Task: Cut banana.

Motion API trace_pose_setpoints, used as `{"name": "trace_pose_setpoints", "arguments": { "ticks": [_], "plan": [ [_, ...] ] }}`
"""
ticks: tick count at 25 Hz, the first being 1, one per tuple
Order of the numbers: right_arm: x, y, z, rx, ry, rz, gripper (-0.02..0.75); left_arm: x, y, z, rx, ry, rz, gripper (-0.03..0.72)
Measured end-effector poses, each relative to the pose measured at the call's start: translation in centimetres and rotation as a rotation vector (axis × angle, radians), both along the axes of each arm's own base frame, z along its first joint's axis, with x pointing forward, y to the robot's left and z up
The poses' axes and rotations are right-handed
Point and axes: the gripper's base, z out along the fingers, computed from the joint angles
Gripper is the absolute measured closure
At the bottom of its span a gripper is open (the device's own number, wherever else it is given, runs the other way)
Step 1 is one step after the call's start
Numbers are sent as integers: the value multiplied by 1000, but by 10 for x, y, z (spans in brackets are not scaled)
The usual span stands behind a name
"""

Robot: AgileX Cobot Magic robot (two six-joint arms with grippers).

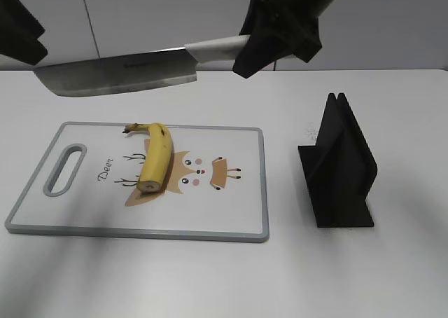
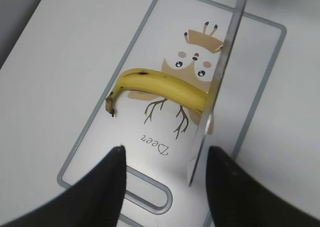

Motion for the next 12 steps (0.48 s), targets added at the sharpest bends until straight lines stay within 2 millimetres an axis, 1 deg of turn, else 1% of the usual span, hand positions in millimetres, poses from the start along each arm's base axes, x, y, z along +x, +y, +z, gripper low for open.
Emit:
{"name": "trace_pose_setpoints", "arguments": {
  "ticks": [8,12],
  "plan": [
    [9,8,-14,31,37,3,565,11,0,-15,1,49,0,224],
    [14,10,-19,30,39,1,565,14,0,-20,11,62,-1,254]
  ]
}}
